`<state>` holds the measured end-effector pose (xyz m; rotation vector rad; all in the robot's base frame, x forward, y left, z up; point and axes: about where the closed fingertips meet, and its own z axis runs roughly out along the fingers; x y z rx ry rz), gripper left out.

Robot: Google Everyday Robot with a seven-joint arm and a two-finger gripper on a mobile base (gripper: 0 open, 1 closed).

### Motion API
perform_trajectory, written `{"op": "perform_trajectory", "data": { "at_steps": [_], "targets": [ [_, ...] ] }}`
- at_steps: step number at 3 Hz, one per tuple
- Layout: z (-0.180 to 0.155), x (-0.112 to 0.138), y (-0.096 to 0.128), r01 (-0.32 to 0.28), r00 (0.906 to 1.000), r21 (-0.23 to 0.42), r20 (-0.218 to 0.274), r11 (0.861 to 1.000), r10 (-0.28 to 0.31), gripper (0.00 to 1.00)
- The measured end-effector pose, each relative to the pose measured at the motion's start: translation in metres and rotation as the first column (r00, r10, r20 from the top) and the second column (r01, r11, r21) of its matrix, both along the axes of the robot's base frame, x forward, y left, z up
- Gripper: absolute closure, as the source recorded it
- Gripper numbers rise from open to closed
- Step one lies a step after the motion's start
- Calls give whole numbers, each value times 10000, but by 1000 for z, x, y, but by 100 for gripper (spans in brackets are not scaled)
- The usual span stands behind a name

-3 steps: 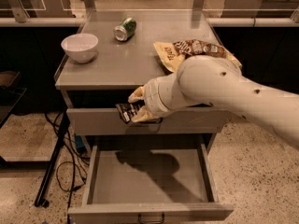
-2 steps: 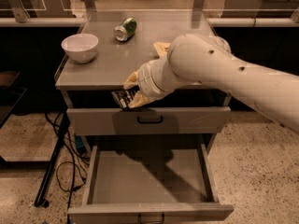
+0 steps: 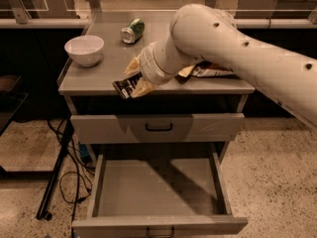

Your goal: Pick rxbar chocolate from middle drawer and place on counter

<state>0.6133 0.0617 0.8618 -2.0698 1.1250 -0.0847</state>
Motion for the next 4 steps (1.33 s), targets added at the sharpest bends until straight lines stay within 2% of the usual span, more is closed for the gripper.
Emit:
{"op": "perform_trajectory", "data": {
  "at_steps": [1, 2, 3, 4],
  "targets": [
    [0, 22, 16, -518, 9980, 217, -346, 9984, 525, 100],
    [-2, 52, 31, -734, 9945, 316, -724, 9968, 756, 100],
    [3, 82, 47, -846, 9921, 156, -913, 9963, 857, 100],
    [7, 101, 60, -961, 9911, -103, -937, 9953, 947, 100]
  ]
}}
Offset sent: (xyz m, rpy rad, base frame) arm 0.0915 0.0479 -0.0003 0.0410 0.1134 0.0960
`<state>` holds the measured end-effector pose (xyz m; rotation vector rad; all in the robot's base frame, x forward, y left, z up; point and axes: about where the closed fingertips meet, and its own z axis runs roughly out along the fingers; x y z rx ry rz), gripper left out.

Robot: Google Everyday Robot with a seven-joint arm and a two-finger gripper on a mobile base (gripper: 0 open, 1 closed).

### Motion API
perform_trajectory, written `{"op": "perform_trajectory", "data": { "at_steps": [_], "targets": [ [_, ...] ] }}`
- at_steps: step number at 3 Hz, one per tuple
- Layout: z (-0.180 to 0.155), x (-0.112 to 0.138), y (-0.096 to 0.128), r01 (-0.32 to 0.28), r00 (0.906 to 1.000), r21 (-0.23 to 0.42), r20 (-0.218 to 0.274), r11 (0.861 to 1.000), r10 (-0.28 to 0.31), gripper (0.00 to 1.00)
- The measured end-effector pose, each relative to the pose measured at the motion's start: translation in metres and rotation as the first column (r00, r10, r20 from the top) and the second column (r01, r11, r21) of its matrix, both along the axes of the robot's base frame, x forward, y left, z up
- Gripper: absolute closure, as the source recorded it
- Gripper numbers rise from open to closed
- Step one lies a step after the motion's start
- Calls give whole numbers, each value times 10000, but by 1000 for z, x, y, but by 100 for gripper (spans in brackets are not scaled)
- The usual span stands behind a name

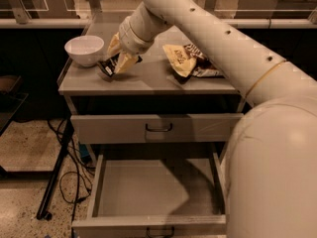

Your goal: Pick rxbar chocolate from middle drawer and place on counter

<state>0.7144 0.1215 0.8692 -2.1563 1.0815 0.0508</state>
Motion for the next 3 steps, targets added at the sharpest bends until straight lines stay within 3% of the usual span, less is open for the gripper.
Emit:
{"op": "perform_trajectory", "data": {
  "at_steps": [1, 2, 3],
  "targets": [
    [4, 3, 3, -20, 10000, 19, 43, 10000, 20, 96],
    [-13, 2, -12, 289, 9995, 73, -151, 9996, -288, 100],
    [-17, 2, -16, 359, 9992, 73, -195, 9993, -357, 86]
  ]
}}
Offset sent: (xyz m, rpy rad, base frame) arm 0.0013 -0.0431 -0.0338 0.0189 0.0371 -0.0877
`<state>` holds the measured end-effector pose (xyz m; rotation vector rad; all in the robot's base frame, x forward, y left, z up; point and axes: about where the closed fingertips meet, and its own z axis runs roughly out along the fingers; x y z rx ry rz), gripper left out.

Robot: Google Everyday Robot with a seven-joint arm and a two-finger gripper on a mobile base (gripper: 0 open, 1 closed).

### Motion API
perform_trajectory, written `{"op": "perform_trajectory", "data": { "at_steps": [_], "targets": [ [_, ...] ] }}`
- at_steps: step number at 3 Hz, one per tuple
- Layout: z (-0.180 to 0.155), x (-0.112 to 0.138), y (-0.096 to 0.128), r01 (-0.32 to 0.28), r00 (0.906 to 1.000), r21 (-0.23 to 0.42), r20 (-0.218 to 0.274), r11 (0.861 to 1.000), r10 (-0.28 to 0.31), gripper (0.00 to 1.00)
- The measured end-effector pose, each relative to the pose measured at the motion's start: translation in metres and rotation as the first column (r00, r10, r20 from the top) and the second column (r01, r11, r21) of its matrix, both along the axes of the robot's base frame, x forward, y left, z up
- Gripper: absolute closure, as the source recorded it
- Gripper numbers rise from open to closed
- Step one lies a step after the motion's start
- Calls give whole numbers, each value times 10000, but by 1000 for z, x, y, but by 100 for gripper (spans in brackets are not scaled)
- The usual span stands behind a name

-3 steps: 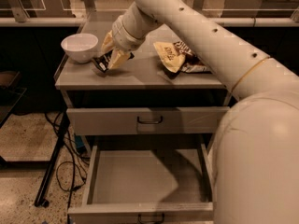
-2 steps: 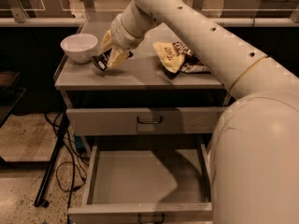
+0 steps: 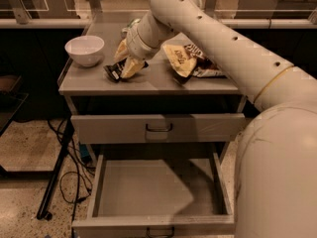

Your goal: Pick rxbar chocolate from middle drawer and place on counter

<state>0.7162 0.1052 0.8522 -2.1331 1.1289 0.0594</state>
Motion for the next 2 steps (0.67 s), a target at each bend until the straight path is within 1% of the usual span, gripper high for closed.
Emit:
{"op": "perform_trajectory", "data": {
  "at_steps": [2],
  "targets": [
    [0, 0, 0, -1, 10000, 0, -1, 10000, 1, 39]
  ]
}}
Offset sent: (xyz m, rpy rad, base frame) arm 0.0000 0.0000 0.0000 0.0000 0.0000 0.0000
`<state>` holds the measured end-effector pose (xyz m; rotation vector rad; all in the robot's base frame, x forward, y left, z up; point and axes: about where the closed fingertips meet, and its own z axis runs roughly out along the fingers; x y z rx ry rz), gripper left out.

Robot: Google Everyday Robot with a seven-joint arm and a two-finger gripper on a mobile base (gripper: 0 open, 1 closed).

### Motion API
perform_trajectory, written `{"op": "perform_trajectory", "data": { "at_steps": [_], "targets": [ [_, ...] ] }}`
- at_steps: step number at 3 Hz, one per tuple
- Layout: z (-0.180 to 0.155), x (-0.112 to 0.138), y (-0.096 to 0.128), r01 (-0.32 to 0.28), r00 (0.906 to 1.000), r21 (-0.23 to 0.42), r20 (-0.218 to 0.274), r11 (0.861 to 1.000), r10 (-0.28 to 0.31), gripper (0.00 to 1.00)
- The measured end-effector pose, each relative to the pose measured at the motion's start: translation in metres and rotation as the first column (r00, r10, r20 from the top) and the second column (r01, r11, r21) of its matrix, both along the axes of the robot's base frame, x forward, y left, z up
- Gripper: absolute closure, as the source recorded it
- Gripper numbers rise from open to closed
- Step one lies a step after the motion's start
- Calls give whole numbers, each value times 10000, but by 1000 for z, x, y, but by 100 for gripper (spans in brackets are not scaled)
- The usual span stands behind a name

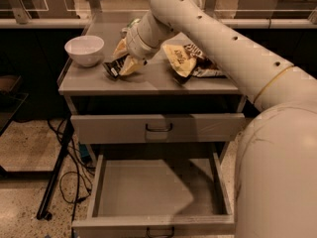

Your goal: Pick rxbar chocolate from middle drawer and place on counter

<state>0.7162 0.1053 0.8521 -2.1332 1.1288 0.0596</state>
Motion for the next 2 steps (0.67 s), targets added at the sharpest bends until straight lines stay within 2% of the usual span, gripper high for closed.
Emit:
{"op": "perform_trajectory", "data": {
  "at_steps": [1, 2],
  "targets": [
    [0, 0, 0, 0, 10000, 0, 0, 10000, 0, 16],
    [0, 0, 0, 0, 10000, 0, 0, 10000, 0, 0]
  ]
}}
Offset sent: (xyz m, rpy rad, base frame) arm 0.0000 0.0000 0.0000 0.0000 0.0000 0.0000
